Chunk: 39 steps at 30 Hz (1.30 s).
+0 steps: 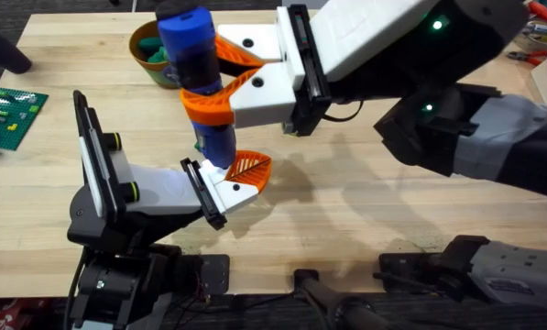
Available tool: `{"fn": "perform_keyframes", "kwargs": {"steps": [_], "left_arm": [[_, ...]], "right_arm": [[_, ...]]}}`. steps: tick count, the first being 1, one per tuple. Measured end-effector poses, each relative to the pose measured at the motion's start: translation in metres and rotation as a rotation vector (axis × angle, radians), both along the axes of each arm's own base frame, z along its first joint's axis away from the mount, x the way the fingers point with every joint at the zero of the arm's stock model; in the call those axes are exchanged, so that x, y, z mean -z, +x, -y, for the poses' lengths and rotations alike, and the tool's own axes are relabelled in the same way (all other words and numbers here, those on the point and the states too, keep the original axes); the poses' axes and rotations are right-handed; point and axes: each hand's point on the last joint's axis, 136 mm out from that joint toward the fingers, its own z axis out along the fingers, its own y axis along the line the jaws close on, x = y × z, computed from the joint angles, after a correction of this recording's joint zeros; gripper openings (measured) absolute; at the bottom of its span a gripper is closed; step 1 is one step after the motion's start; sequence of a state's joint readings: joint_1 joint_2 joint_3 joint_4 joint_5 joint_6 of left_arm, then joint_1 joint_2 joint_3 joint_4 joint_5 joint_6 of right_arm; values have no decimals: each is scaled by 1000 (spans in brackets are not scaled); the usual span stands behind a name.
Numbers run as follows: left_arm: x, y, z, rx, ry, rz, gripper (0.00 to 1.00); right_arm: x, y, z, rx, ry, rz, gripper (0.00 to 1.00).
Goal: Pick up the gripper from the table and insert it into the empty holder that is missing its gripper. Then pick up a screw, insert it into the mounting hole, and use the screwdriver to tighten it. Finally, clean up the table by picking up the vegetable and placing it into the bucket.
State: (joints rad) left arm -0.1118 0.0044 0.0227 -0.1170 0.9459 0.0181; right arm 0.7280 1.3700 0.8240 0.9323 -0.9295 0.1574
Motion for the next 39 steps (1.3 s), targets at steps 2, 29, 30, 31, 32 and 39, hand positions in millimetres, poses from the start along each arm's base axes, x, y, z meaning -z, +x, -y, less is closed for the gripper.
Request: {"fn": "perform_keyframes", "kwargs": {"steps": [2, 29, 30, 31, 32, 39], "left_arm": [[0, 0, 0, 0, -2, -4, 9], [0, 0, 0, 0, -2, -1, 9], [0, 0, 0, 0, -2, -1, 9], [0, 0, 0, 0, -2, -1, 9], [0, 0, 0, 0, -2, -1, 9], [0, 0, 0, 0, -2, -1, 9]], "right_arm": [[1, 0, 0, 0, -4, -4, 60], [-82, 10, 21, -79, -49, 27, 59], [-80, 13, 22, -71, -56, 17, 59], [-78, 16, 24, -63, -64, 8, 59], [-76, 19, 25, -56, -71, 3, 59], [-52, 31, 31, -33, -145, -31, 59]]}}
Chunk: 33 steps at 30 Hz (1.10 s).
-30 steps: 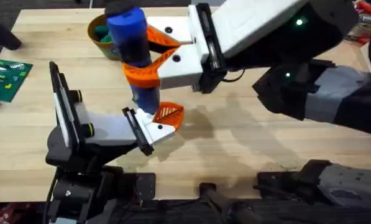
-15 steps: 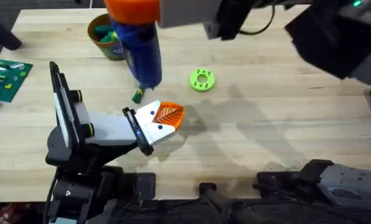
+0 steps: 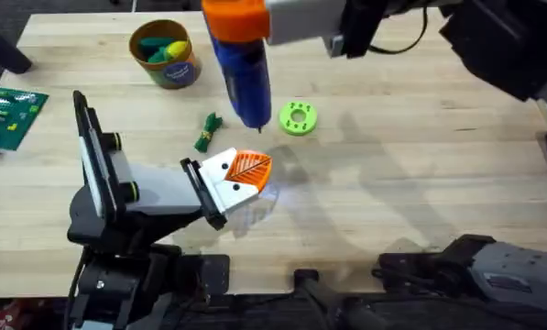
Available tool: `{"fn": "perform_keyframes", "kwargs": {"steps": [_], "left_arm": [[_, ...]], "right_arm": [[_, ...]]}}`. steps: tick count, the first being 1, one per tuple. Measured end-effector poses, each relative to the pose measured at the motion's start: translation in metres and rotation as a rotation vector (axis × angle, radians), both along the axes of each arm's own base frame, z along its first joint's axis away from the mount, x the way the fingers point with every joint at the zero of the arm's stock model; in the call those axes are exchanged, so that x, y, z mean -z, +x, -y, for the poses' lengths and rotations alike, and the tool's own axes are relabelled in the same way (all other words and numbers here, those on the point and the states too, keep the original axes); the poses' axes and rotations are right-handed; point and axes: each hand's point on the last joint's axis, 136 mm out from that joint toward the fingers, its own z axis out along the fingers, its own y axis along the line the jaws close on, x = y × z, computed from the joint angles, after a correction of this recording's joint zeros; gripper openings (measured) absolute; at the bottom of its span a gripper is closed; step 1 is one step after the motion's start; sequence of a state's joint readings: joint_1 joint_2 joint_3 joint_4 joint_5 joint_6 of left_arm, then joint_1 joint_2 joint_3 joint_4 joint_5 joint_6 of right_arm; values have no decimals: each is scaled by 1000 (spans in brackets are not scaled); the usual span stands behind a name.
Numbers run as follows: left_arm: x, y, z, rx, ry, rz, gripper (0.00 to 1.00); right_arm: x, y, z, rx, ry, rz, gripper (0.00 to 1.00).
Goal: Pick up the gripper from the table and insert it into the empty holder that is missing its gripper. Then pick up a screw, insert it into the mounting hole, and use the screwdriver to tighten it. Finally, clean up the table by picking up the vegetable and placing it into the bucket.
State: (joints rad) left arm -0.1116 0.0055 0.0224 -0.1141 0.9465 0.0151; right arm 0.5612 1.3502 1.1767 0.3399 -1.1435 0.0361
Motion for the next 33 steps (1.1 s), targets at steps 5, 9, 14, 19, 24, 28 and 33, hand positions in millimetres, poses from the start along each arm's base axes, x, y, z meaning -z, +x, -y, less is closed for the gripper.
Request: {"fn": "perform_keyframes", "kwargs": {"steps": [5, 9, 14, 19, 24, 28, 33], "left_arm": [[0, 0, 0, 0, 0, 1, 9], [0, 0, 0, 0, 0, 0, 9], [0, 0, 0, 0, 0, 1, 9], [0, 0, 0, 0, 0, 0, 9], [0, 0, 0, 0, 0, 1, 9], [0, 0, 0, 0, 0, 1, 9], [0, 0, 0, 0, 0, 1, 9]], "right_arm": [[25, 4, 0, 19, -75, -18, 59], [52, 13, 6, 76, -169, -49, 58], [80, 33, 27, 200, -314, -48, 58], [102, 59, 52, 371, -501, 63, 58], [131, 90, 83, 558, -717, 179, 58], [152, 105, 110, 662, -879, 207, 58], [175, 114, 134, 730, -1037, 204, 58]]}}
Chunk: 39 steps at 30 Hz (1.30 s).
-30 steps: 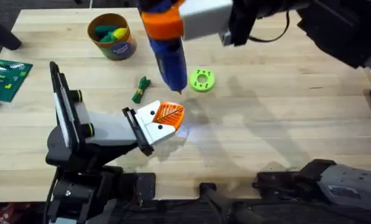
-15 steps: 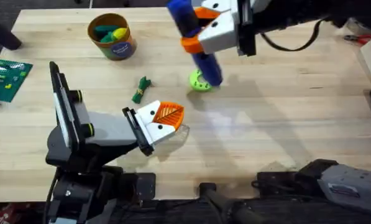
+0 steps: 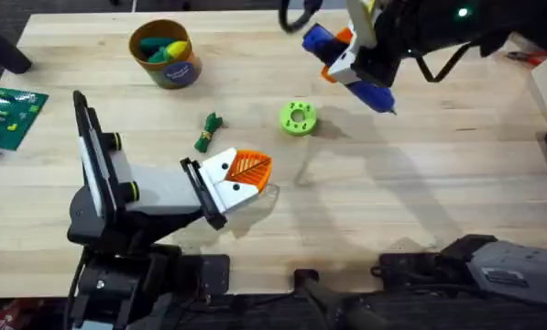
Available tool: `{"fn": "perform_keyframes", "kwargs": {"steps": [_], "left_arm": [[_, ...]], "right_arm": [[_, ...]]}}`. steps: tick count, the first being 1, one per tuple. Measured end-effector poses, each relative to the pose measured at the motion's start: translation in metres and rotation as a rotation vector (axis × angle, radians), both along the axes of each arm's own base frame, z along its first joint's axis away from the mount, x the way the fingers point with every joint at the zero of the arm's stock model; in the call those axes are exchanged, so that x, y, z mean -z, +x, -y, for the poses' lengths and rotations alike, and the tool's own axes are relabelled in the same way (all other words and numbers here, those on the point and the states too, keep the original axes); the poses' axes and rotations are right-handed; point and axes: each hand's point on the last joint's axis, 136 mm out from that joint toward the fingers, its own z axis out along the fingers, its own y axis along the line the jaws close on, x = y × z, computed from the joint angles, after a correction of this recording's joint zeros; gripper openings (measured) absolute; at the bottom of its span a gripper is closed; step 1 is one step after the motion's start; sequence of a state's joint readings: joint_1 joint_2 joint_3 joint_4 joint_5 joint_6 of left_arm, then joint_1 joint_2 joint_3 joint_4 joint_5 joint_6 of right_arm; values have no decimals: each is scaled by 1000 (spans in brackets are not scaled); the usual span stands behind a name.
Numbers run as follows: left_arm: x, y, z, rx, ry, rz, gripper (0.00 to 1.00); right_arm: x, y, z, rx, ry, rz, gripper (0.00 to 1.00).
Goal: Pick up the gripper from the table and insert it into the empty holder that is missing its gripper. Then pick up a screw, insert it into the mounting hole, and use the screwdriver to tighten it. Finally, clean up the table by picking up the vegetable and placing it into the bucket.
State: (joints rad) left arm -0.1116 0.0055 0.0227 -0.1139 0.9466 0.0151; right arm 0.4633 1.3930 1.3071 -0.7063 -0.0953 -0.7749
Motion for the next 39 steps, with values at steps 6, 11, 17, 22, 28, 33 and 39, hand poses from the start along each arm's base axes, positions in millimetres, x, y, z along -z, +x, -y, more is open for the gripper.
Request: {"fn": "perform_keyframes", "kwargs": {"steps": [6, 11, 17, 22, 28, 33, 39], "left_arm": [[0, 0, 0, 0, 0, -1, 9], [0, 0, 0, 0, 0, -1, 9], [0, 0, 0, 0, 0, -1, 9], [0, 0, 0, 0, 0, 0, 9], [0, 0, 0, 0, 0, 0, 9], [0, 0, 0, 0, 0, -1, 9], [0, 0, 0, 0, 0, 0, 9]], "right_arm": [[15, -11, 16, 26, -85, -60, 58], [22, -15, 26, 36, -121, -95, 58], [57, 8, 50, 100, -211, -156, 58], [97, 28, 70, 95, -296, -217, 58], [130, 36, 81, 1, -389, -260, 58], [153, 35, 81, -60, -428, -305, 58], [174, 32, 82, -84, -450, -355, 58]]}}
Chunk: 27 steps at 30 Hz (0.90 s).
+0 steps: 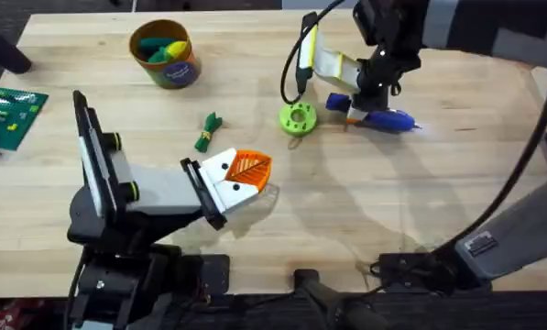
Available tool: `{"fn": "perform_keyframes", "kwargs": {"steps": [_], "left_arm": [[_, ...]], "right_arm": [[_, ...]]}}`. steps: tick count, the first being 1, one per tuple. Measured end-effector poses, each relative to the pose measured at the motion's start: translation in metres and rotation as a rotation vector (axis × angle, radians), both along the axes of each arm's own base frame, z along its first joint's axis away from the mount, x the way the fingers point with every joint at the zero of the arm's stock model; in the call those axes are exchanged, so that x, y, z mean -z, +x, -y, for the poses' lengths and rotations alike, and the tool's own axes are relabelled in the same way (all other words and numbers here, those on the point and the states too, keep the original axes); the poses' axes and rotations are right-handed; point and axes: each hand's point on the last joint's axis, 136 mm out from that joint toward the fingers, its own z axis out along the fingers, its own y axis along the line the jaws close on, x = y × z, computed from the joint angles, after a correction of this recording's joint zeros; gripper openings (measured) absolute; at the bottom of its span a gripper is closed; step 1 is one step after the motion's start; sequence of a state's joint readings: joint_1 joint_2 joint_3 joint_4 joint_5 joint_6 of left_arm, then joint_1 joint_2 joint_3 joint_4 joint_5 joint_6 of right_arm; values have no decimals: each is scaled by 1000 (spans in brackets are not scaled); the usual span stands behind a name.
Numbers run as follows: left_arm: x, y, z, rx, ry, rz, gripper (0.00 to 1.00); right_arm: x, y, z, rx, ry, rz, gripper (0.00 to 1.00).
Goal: Pick up the gripper from the table and insert it into the empty holder that is missing its gripper. Then pick up a screw, insert it into the mounting hole, and use the screwdriver to tighten it. Finally, clean up the table by picking up the vegetable and placing it into the bucket.
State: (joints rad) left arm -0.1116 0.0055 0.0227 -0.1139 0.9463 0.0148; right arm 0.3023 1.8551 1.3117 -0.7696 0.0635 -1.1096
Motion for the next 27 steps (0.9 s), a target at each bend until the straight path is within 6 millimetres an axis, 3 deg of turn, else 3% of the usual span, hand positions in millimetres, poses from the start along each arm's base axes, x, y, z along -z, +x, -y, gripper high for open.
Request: {"fn": "perform_keyframes", "kwargs": {"steps": [7, 8, 14, 15, 22, 27], "left_arm": [[0, 0, 0, 0, 0, 0, 9], [0, 0, 0, 0, 0, 0, 9], [0, 0, 0, 0, 0, 0, 9], [0, 0, 0, 0, 0, 0, 9], [0, 0, 0, 0, 0, 0, 9], [0, 0, 0, 0, 0, 0, 9]], "right_arm": [[1, 1, 3, 1, -2, -2, 62], [1, 1, 3, 2, -2, -1, 104], [0, 3, 5, -1, -10, 6, 935], [0, 3, 5, -4, -13, 6, 978], [-4, -5, 6, 33, -17, -17, 995], [-35, -17, 1, 97, 10, 22, 994]]}}
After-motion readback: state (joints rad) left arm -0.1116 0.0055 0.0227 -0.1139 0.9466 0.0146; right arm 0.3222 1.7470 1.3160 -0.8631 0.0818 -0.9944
